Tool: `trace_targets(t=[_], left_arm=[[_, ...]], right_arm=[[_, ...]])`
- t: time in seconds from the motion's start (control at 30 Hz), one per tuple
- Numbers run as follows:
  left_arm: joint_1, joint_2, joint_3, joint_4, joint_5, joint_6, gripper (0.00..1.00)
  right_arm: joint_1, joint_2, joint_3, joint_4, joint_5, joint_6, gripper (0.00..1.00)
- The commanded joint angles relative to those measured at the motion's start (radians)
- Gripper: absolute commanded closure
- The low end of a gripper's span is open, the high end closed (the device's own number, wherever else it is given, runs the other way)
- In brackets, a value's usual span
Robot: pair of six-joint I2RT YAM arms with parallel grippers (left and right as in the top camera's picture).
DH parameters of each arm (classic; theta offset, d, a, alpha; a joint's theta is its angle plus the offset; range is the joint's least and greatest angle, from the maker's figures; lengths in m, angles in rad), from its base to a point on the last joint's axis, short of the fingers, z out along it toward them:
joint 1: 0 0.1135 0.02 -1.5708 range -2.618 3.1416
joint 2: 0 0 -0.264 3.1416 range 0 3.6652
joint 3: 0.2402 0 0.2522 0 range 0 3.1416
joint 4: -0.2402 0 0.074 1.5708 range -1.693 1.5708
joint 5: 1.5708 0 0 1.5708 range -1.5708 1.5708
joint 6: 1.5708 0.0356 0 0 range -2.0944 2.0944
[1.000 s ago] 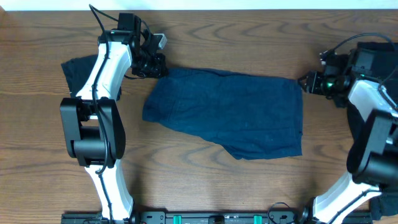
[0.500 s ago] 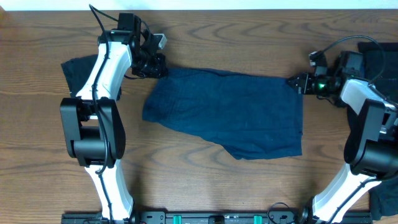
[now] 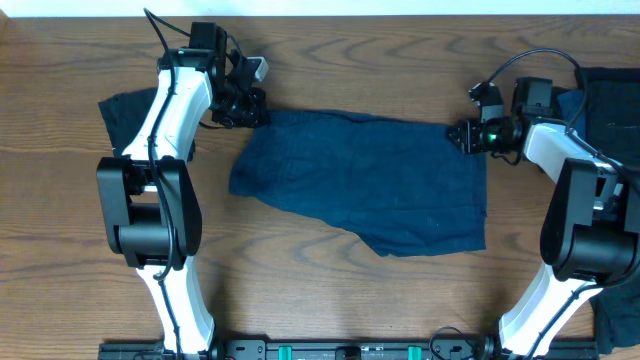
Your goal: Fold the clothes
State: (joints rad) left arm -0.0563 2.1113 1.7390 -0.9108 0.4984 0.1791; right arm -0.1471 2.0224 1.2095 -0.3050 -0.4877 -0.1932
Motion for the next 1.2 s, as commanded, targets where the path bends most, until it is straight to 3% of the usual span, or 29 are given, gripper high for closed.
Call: trace_targets(t=[0.0, 0.1, 0.3, 0.6, 0.67, 0.77, 1.0, 1.17], left_arm=[[-0.002, -0.009, -0.001, -0.008, 0.006, -0.009, 0.85], [-0.002, -0.009, -0.001, -0.007, 0.006, -0.009, 0.85], [-0.002, -0.009, -0.001, -0.005, 0.006, -0.009, 0.85], [-0.001, -0.009, -0.001, -0.006, 0.006, -0.009, 0.85], [-0.002, -0.009, -0.001, -0.013, 0.006, -0.009, 0.93], [-0.001, -0.009, -0.001, -0.039, 0.006, -0.009, 0.94], [-0.002, -0.009, -0.001, -0.118, 0.005, -0.086, 0.94], [-0.008, -0.007, -0.030, -0.127, 0.005, -0.099, 0.94]], right_arm=[[-0.010, 0.012, 0.015, 0.003, 0.021, 0.020, 0.75], [-0.026, 0.010, 0.026, 0.002, 0.018, 0.070, 0.80], [-0.033, -0.012, 0.034, -0.018, 0.012, 0.076, 0.99], [-0.033, -0.139, 0.034, -0.166, 0.013, 0.076, 0.99], [-0.033, -0.179, 0.034, -0.214, 0.019, 0.077, 0.99], [-0.033, -0.222, 0.034, -0.309, 0.046, 0.085, 0.99], [-0.033, -0.220, 0.032, -0.563, 0.133, 0.127, 0.99], [-0.032, -0.219, 0.013, -0.576, 0.204, 0.171, 0.99]])
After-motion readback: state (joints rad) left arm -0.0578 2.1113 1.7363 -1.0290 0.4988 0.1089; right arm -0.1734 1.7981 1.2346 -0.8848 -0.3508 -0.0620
